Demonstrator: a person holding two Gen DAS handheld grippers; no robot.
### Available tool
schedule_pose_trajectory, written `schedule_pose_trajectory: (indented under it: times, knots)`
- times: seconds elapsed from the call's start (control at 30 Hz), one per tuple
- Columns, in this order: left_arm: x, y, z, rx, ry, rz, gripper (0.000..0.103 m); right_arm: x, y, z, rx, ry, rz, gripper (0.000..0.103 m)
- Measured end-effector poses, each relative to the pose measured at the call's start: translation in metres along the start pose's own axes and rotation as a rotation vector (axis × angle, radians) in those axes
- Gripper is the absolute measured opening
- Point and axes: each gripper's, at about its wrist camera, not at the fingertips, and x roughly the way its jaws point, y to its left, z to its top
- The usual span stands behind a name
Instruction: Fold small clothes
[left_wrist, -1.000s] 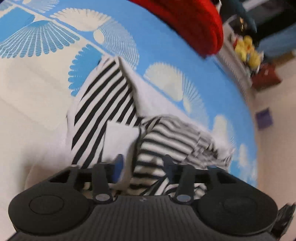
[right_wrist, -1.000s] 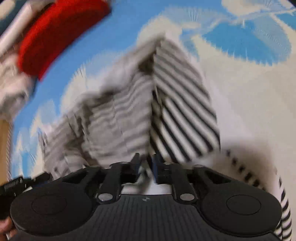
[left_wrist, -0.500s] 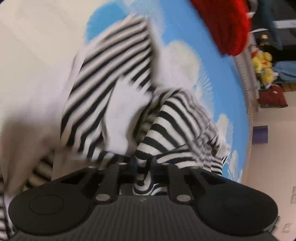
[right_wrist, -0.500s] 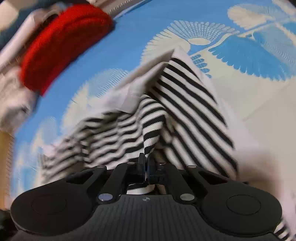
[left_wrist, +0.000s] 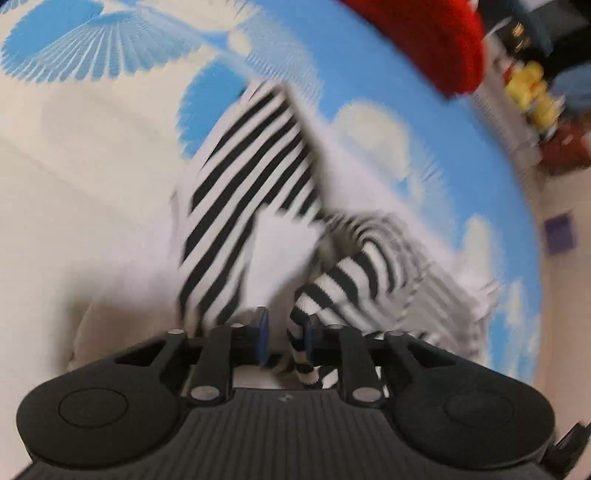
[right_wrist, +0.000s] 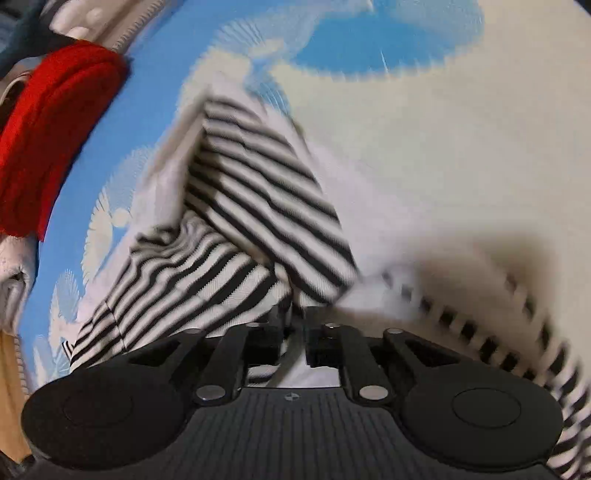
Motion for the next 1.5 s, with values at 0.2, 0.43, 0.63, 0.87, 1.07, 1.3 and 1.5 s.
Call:
schedule_pose_trajectory:
  times: [0.2, 0.43, 0.63, 0.87, 1.07, 1.3, 1.5]
  knots:
    - [-0.028, -0.030, -0.001, 0.111, -0.163, -0.187, 0.024, -0.017, 0.027, 0.007, -0.180, -0.115, 0.203, 0.030]
    - [-0.025, -0.051, -0.011, 0.272, -0.217, -0.105, 0.024, 0.016, 0.051, -0.013, -0.289, 0.068, 0.263, 0.033]
    - [0.024, -0.016, -0.023, 0.186, 0.038, 0.124, 0.001, 0.039, 0.033, -0.025, -0.262, 0.190, 0.090, 0.032]
    - [0.006, -0.023, -0.024, 0.220, 0.020, 0.128, 0.004, 0.014, 0.028, -0.008, -0.214, 0.032, 0.098, 0.029]
    - [-0.020, -0.054, -0.038, 0.437, -0.059, -0.016, 0.014, 0.011, 0.046, -0.018, -0.313, 0.114, 0.276, 0.046]
    - [0.008, -0.039, -0.061, 0.484, 0.050, 0.135, 0.016, 0.020, 0.024, -0.024, -0.250, 0.183, 0.144, 0.044]
    - [0.010, -0.036, -0.082, 0.496, 0.098, 0.224, 0.013, -0.001, 0.010, -0.023, -0.329, 0.138, 0.015, 0.044]
